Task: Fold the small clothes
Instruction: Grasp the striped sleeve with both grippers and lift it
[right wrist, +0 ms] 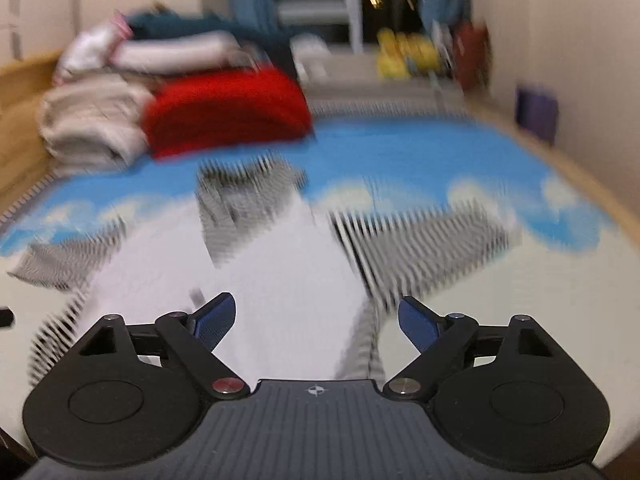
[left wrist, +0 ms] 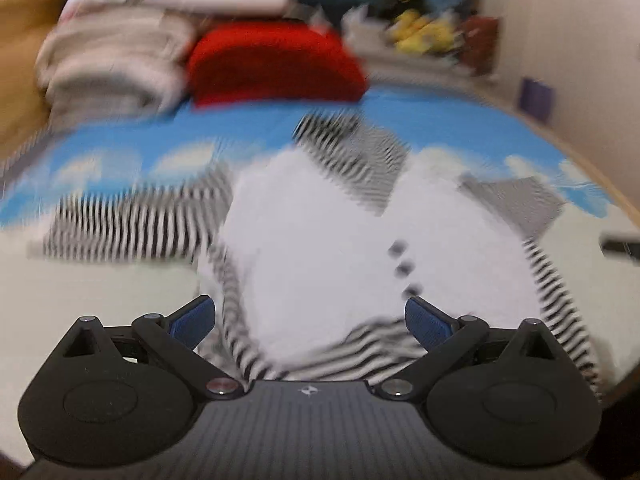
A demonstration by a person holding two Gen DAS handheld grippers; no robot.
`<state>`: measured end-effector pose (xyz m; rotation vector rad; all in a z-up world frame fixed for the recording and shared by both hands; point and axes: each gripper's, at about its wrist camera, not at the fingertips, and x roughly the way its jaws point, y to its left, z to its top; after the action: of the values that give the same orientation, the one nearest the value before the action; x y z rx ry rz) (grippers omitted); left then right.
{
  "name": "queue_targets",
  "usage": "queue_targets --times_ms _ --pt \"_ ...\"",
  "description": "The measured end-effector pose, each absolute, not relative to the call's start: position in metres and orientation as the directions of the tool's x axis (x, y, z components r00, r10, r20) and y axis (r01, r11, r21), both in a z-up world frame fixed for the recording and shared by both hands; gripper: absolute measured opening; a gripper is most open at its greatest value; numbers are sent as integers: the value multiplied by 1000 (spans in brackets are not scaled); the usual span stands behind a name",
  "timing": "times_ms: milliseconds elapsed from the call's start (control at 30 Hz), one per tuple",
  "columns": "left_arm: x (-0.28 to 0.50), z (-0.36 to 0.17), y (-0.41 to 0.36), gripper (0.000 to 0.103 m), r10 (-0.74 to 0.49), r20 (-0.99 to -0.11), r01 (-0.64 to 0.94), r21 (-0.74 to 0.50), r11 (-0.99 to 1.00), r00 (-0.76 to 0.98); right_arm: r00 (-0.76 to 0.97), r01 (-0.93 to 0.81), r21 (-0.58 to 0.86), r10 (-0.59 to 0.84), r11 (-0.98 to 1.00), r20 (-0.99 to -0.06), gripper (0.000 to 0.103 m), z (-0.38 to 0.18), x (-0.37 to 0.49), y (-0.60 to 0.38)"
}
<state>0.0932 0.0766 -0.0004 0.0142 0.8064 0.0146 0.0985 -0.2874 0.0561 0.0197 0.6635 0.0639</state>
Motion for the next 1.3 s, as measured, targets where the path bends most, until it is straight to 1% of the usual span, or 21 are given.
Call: queue_targets --times_ms 67,133,200,333,400,467,500,533,567,600,633,667,767,833,933,1000,1100,1133,1167,1200,1300 --pt "110 -26 87 101 74 -820 -129 0 992 568 666 0 12 9 1000 -746 88 20 115 -294" --pt "120 -34 99 102 24 -846 -189 -91 978 532 544 36 62 32 997 -839 87 -6 127 -302" --pt "129 -42 106 102 34 -876 -227 -88 970 482 482 76 86 39 993 -875 87 -23 133 -306" --pt "131 -59 115 102 82 -911 -315 -54 948 404 352 130 21 -26 991 -936 86 -49 138 -303" --pt "128 -71 121 96 48 -936 -348 -82 934 348 333 133 -3 -48 991 -942 85 -58 139 -299" --pt "126 -82 127 75 1 -951 -367 -119 923 311 310 140 -34 -77 990 -948 78 -63 138 -298" --pt "122 -85 130 60 -7 -957 -373 -120 920 291 304 143 -39 -82 989 -949 76 -65 137 -298" --pt "118 -85 131 48 6 -956 -369 -107 923 293 315 147 3 -44 989 -948 69 -70 138 -296" --pt "116 -83 132 39 8 -953 -359 -106 927 302 319 151 17 -32 988 -947 53 -69 138 -298" --pt "113 -82 133 19 -12 -951 -348 -125 929 310 327 152 43 -9 987 -945 42 -68 136 -301" --pt "108 -81 136 12 -49 -947 -346 -164 924 317 334 154 73 18 985 -942 25 -66 134 -304" --pt "102 -76 136 11 -61 -946 -346 -177 921 319 346 161 92 32 983 -938 13 -63 132 -307" --pt "91 -59 131 10 -157 -912 -290 -278 916 378 413 264 184 62 947 -909 9 -48 129 -331" --pt "84 -48 123 10 -223 -886 -209 -328 921 406 462 330 180 7 927 -887 8 -33 124 -348" --pt "75 -55 128 10 -102 -932 -226 -188 956 347 422 322 91 -56 942 -905 9 -38 126 -347" --pt "70 -60 142 13 -49 -951 -285 -140 948 305 369 259 111 8 959 -929 10 -48 129 -338" --pt "65 -48 151 25 -48 -938 -315 -163 935 343 360 193 126 49 973 -932 23 -50 130 -323" --pt "62 -42 151 35 -42 -930 -313 -165 935 364 368 195 118 39 974 -929 33 -49 132 -322" --pt "59 -34 148 41 -40 -921 -303 -169 938 389 378 200 119 36 972 -925 41 -47 133 -322" --pt "56 -27 145 47 -41 -908 -287 -174 942 417 381 206 128 42 970 -924 42 -46 132 -324" --pt "59 -16 130 48 -37 -878 -223 -162 961 477 347 196 121 47 973 -937 42 -56 135 -328"
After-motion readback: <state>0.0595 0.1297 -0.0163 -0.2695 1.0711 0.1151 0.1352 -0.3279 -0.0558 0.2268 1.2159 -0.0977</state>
